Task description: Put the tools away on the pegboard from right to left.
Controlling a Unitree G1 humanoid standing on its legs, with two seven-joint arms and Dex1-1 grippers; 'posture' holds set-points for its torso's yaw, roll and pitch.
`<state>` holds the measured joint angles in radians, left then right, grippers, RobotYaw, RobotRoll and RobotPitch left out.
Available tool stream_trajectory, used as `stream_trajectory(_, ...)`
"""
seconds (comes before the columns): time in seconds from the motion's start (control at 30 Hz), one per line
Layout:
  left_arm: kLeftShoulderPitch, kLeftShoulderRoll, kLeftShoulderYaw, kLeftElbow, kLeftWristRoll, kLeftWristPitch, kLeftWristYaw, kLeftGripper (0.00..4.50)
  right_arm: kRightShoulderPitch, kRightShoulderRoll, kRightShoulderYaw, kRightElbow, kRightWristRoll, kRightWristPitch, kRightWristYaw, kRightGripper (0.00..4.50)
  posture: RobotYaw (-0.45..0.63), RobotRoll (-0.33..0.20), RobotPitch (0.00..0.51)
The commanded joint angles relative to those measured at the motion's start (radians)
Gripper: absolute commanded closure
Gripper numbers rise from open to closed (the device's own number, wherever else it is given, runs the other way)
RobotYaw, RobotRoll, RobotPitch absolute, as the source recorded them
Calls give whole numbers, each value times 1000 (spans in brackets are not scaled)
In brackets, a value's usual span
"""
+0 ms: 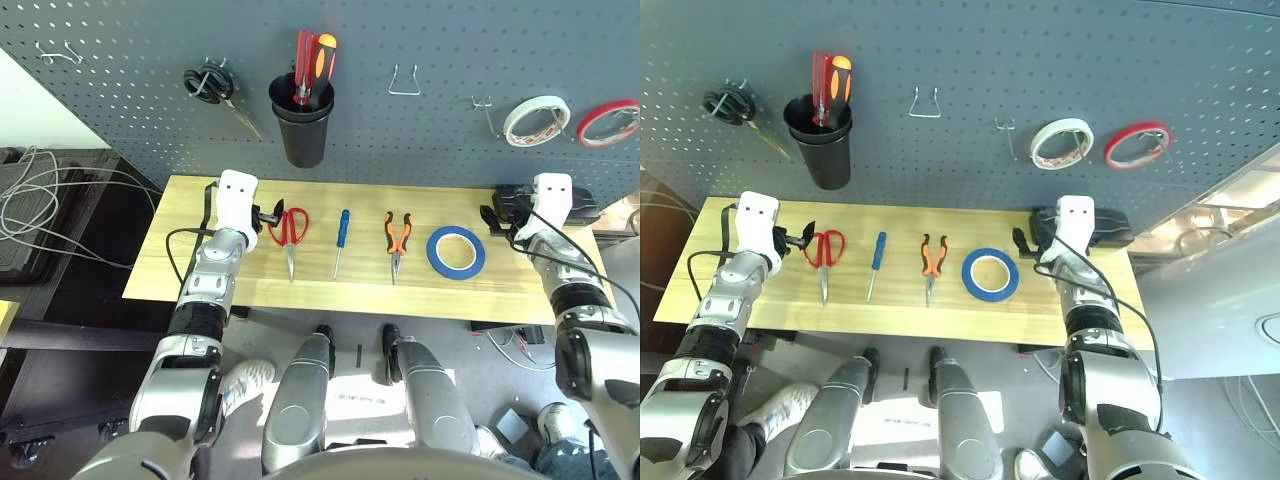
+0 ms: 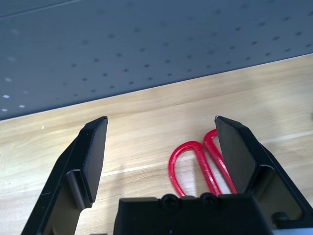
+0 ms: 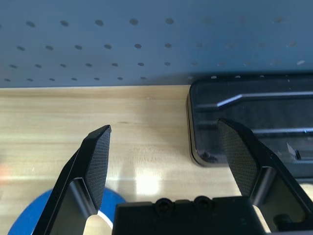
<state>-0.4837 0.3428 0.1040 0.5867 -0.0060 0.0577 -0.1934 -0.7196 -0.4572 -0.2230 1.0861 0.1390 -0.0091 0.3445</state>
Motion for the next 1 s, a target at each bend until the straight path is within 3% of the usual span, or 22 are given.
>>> stream_trajectory(0.03, 24, 6, -1, 6, 10, 39, 11, 33, 21, -13, -5, 27, -7, 22, -15, 0, 75, 0, 344)
stream_trajectory(0.27, -8, 2, -49, -38, -3, 17, -97, 33, 26, -27, 8, -48, -2, 107, 1, 0, 58, 0, 343)
stream_trajectory(0.57, -26, 39, -234, -257, 1, 141, -425, 33, 185, 16, 47, -446, 22, 659, -18, 0, 78, 0, 334)
stream_trajectory(1.0, -79, 5, -440, -296, 70, 194, -596, 33, 192, 40, 127, -376, -47, 707, -37, 0, 118, 0, 358)
